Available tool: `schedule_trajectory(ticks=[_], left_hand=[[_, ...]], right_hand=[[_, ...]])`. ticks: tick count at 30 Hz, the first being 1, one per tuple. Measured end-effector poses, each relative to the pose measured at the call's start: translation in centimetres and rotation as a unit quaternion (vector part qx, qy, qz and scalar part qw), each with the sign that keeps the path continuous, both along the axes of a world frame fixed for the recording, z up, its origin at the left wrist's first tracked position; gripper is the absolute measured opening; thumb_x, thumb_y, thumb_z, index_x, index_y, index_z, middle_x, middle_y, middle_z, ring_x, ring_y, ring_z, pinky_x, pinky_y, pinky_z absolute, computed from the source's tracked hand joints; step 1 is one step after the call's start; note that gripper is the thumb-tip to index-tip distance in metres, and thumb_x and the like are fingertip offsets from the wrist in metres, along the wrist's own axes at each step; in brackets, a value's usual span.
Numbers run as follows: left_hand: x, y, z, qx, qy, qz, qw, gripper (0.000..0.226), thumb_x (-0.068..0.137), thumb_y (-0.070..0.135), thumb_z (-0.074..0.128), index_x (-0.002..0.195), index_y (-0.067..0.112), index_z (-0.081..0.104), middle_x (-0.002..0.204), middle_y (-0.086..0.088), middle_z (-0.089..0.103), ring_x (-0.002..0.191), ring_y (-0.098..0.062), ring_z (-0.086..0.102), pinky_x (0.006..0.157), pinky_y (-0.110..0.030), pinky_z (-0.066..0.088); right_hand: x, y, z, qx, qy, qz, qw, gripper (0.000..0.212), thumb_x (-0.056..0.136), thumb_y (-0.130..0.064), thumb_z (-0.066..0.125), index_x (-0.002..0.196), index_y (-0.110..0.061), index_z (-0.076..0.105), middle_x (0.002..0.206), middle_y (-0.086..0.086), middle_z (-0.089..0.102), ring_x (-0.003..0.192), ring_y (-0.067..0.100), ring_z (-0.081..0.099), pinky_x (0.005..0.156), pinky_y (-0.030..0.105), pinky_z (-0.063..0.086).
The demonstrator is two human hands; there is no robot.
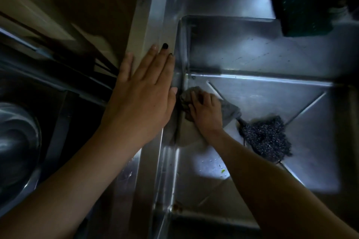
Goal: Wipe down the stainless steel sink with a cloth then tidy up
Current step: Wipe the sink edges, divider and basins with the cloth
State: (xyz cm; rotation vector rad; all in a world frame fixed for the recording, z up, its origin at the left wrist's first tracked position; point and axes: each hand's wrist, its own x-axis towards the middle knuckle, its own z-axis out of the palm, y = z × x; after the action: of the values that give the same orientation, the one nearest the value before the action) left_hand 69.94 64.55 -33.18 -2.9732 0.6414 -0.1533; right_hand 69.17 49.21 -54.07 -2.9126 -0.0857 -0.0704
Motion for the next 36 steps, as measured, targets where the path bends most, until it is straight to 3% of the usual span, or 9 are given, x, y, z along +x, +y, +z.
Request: schedule_trajectory(ticks=[8,11,15,19,23,31,36], left_hand=[[0.0,-0.1,0.3,0.009,0.023,-0.004,1.0,0.056,0.093,0.032,0.023,0.139,0.001,0.034,0.146,-0.014,0.035,0.137,-0.025,0.029,0.11,-0.045,0.008],[0.1,-0.2,0.4,0.001,0.022,-0.008,1.0,0.056,0.092,0.031,0.024,0.138,0.001,0.035,0.146,-0.015,0.036,0.137,-0.026,0.03,0.109,-0.045,0.009],[0.2,-0.2,0.2,0.006,0.019,-0.007,1.0,0.057,0.092,0.032,0.025,0.138,0.0,0.035,0.146,-0.015,0.036,0.137,-0.025,0.03,0.109,-0.045,0.01],[0.2,-0.2,0.0,0.005,0.023,-0.006,1.0,0.056,0.092,0.031,0.025,0.139,0.001,0.034,0.147,-0.014,0.034,0.138,-0.022,0.028,0.11,-0.044,0.009],[0.3,-0.1,0.0,0.007,0.026,-0.005,1.0,0.057,0.092,0.032,0.024,0.14,0.003,0.032,0.148,-0.013,0.032,0.138,-0.021,0.026,0.11,-0.042,0.007],[0.2,-0.2,0.3,0.006,0.037,0.006,0.999,0.058,0.092,0.033,0.021,0.14,0.003,0.032,0.148,-0.013,0.034,0.138,-0.022,0.027,0.111,-0.04,0.007],[0.2,-0.4,0.5,0.008,0.04,0.01,0.999,0.058,0.091,0.032,0.023,0.14,0.003,0.033,0.148,-0.012,0.034,0.138,-0.022,0.028,0.11,-0.038,0.005]], right_hand=[[-6.2,1.2,-1.3,0.017,-0.045,0.044,0.998,0.043,0.083,-0.036,0.041,0.112,-0.018,0.067,0.117,0.01,0.06,0.112,0.028,0.04,0.082,0.043,0.051],[-4.3,1.1,-1.7,0.012,-0.082,0.062,0.995,0.042,0.083,-0.033,0.043,0.113,-0.018,0.067,0.123,0.007,0.048,0.111,0.028,0.04,0.087,0.039,0.049],[-0.9,1.3,-2.0,0.038,-0.097,0.058,0.993,0.042,0.081,-0.028,0.044,0.113,-0.013,0.066,0.119,0.013,0.061,0.109,0.029,0.041,0.092,0.039,0.037],[3.4,0.5,-1.7,-0.006,-0.077,0.072,0.994,0.044,0.081,-0.03,0.041,0.11,-0.013,0.068,0.114,0.012,0.065,0.105,0.033,0.055,0.087,0.039,0.05],[5.5,-0.3,-1.7,0.022,-0.02,0.07,0.997,0.045,0.084,-0.031,0.038,0.115,-0.013,0.066,0.119,0.013,0.063,0.104,0.037,0.061,0.089,0.044,0.049],[0.9,0.6,-0.4,0.022,0.04,0.027,0.999,0.047,0.081,-0.034,0.038,0.114,-0.018,0.067,0.113,0.012,0.064,0.096,0.034,0.062,0.078,0.037,0.052],[-7.1,1.1,-0.6,0.006,0.02,0.079,0.997,0.048,0.079,-0.039,0.039,0.115,-0.021,0.066,0.114,0.008,0.065,0.1,0.028,0.043,0.07,0.034,0.05]])
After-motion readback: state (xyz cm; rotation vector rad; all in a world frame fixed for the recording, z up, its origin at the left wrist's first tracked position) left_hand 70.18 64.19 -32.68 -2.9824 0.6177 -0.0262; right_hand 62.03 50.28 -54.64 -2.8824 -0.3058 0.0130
